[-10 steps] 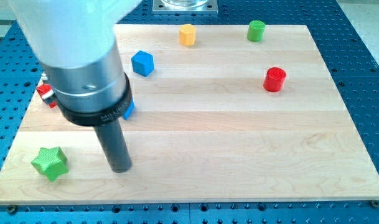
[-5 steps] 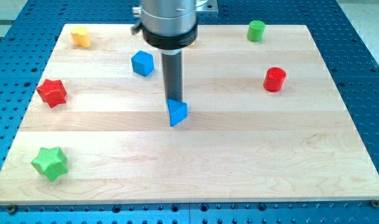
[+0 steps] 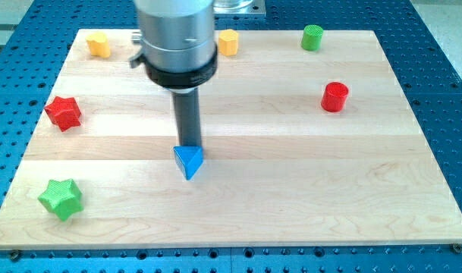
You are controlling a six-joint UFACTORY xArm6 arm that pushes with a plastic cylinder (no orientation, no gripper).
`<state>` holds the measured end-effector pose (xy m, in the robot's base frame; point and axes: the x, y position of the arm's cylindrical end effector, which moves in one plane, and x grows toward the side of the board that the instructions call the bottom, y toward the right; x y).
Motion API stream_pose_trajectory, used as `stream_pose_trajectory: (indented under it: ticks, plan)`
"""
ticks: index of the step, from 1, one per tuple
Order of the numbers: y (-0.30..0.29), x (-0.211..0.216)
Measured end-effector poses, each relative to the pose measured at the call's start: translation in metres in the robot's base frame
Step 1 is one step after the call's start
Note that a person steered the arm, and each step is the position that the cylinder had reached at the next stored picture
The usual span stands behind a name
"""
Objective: Make a diagonal with the blue blocks at the bottom right corner of the board
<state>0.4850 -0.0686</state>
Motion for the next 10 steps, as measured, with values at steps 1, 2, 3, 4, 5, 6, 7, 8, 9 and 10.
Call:
stream_pose_trajectory:
  ticks: [1,2,3,4,5,6,7,8,9,10]
  plan:
    - [0.010,0.015]
    - [0.021,0.016]
    - [0.021,0.016]
    - [0.021,0.016]
    - [0.022,0.016]
    - [0.023,0.016]
    - [0.024,0.017]
    - [0.029,0.019]
    - [0.029,0.029]
    - [-0.003,0.036]
